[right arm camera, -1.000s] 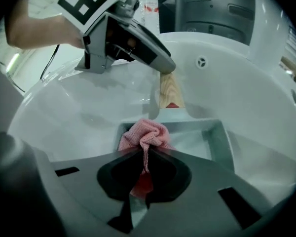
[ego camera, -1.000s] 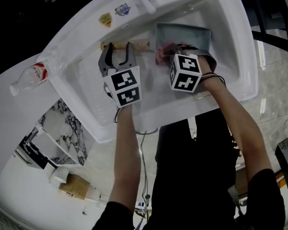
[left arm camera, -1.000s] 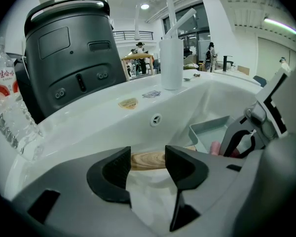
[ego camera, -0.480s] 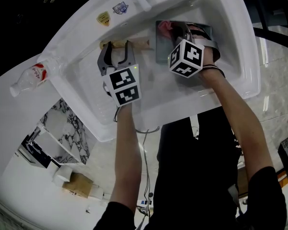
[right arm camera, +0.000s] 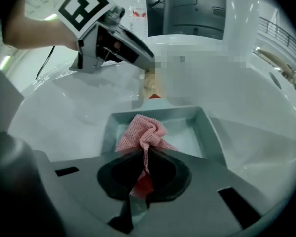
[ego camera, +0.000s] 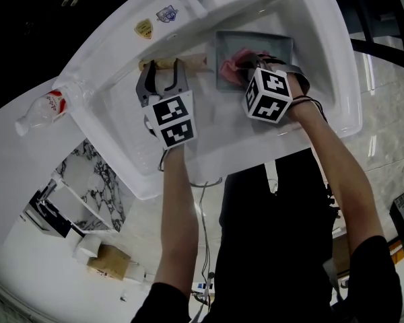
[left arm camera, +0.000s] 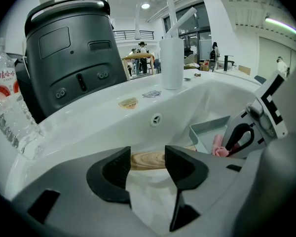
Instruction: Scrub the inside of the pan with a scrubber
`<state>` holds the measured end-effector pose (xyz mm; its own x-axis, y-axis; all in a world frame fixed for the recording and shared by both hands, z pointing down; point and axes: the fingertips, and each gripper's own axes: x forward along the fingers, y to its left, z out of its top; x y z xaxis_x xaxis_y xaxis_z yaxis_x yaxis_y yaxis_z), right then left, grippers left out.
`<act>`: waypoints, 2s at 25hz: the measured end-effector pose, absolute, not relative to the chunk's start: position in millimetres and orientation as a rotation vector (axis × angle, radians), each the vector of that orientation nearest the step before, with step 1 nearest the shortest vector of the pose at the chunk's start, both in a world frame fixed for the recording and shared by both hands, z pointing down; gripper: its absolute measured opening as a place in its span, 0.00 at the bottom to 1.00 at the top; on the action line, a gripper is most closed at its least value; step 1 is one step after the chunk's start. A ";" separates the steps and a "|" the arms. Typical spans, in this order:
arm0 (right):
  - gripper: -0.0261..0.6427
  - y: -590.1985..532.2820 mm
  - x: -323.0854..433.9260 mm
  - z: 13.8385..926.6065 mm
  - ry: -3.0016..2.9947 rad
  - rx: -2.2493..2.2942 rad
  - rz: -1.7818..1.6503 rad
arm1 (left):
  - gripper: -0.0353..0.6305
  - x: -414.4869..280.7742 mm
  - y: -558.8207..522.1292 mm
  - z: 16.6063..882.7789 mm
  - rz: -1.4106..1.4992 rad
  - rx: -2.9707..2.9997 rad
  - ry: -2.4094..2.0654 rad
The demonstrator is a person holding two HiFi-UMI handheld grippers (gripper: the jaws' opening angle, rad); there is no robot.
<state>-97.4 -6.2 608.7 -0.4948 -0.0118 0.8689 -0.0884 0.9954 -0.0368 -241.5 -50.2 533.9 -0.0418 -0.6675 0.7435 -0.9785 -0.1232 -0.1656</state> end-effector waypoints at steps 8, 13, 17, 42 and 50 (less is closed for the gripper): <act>0.10 12.7 -76.7 612.8 -2.023 -0.144 0.133 | 0.40 -241.1 -50.4 533.6 0.995 1.827 -1.735; 0.10 -28.4 -71.2 613.2 -2.023 0.068 0.064 | 0.40 -241.6 -50.5 533.5 0.999 1.827 -1.735; 0.10 -66.7 -66.7 612.0 -1.984 0.266 -0.134 | 0.40 -241.2 -50.4 533.6 1.002 1.823 -1.730; 0.10 30.5 -43.4 618.6 -1.836 -0.250 0.282 | 0.39 -241.0 -50.4 533.6 1.034 1.785 -1.728; 0.10 -17.9 -29.3 621.9 -1.765 -0.018 0.172 | 0.39 -241.1 -50.9 532.9 1.046 1.786 -1.716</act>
